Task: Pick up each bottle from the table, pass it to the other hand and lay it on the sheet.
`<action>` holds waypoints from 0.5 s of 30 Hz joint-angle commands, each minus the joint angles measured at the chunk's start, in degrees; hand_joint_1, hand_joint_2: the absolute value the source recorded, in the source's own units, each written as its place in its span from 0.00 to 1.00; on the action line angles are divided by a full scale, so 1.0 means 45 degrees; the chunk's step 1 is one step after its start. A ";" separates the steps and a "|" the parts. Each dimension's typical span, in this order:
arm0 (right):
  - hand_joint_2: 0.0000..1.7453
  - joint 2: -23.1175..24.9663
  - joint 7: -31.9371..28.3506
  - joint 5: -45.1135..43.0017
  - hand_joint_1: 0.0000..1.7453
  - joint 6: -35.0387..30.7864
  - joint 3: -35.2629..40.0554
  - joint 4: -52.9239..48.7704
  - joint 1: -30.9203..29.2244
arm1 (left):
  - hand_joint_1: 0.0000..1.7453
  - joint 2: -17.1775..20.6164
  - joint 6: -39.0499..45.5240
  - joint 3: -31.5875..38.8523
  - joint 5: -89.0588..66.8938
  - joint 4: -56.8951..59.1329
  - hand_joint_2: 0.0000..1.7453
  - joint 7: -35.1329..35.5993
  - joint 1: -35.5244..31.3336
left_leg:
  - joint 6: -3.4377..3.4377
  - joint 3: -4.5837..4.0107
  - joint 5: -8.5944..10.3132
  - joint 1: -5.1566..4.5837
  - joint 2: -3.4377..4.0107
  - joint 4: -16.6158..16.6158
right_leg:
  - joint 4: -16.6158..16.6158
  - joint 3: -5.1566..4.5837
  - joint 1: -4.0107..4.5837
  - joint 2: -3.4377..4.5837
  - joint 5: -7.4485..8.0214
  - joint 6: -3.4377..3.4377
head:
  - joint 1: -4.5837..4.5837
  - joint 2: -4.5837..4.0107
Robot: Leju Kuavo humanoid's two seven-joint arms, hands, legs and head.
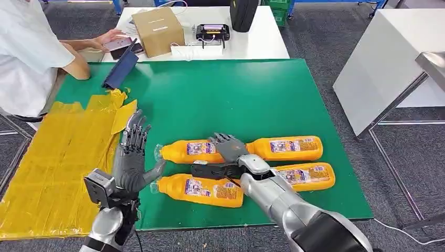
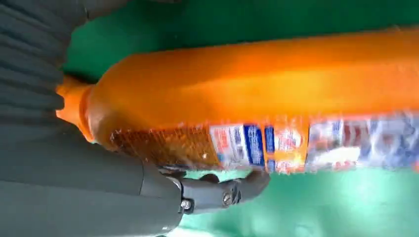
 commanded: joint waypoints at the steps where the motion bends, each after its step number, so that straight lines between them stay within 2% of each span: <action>1: 1.00 -0.0238 0.0184 0.0434 0.21 0.0201 -0.0577 0.1055 -0.0310 | 0.00 0.0021 -0.0154 -0.0553 0.0212 0.1045 1.00 -0.0024 -0.0720 | -0.0013 0.0028 -0.0007 0.0013 -0.0065 -0.0001 | -0.0007 0.0047 0.0005 0.0009 -0.0019 -0.0019 | 0.0005 0.0000; 2: 1.00 -0.0230 0.0202 0.0457 0.21 0.0193 -0.0556 0.1058 -0.0308 | 0.00 0.0019 -0.0153 -0.0554 0.0212 0.1038 1.00 -0.0024 -0.0719 | -0.0025 0.0044 -0.0022 0.0022 -0.0099 0.0014 | 0.0006 0.0071 0.0008 0.0041 -0.0040 -0.0038 | 0.0005 0.0000; 4: 1.00 -0.0230 0.0202 0.0457 0.21 0.0193 -0.0556 0.1058 -0.0308 | 0.00 0.0019 -0.0153 -0.0554 0.0212 0.1038 1.00 -0.0024 -0.0719 | -0.0014 0.0029 -0.0008 0.0010 -0.0047 -0.0005 | -0.0005 0.0041 0.0003 0.0024 -0.0015 -0.0018 | 0.0009 0.0000; 11: 1.00 -0.0227 0.0343 0.0801 0.21 0.0040 -0.0264 0.1067 -0.0322 | 0.00 0.0010 -0.0169 -0.0547 0.0219 0.1006 1.00 -0.0027 -0.0717 | -0.0012 0.0025 -0.0009 0.0010 -0.0048 -0.0001 | -0.0002 0.0035 0.0004 0.0021 -0.0016 -0.0014 | 0.0005 0.0000; 15: 1.00 -0.0206 0.0767 0.1621 0.46 -0.0066 0.0310 0.1134 -0.0293 | 0.00 -0.0078 -0.0219 -0.0506 0.0243 0.0974 1.00 0.0001 -0.0677 | -0.0010 0.0026 -0.0006 0.0008 -0.0039 -0.0004 | -0.0004 0.0033 0.0002 0.0027 -0.0010 -0.0011 | 0.0005 0.0000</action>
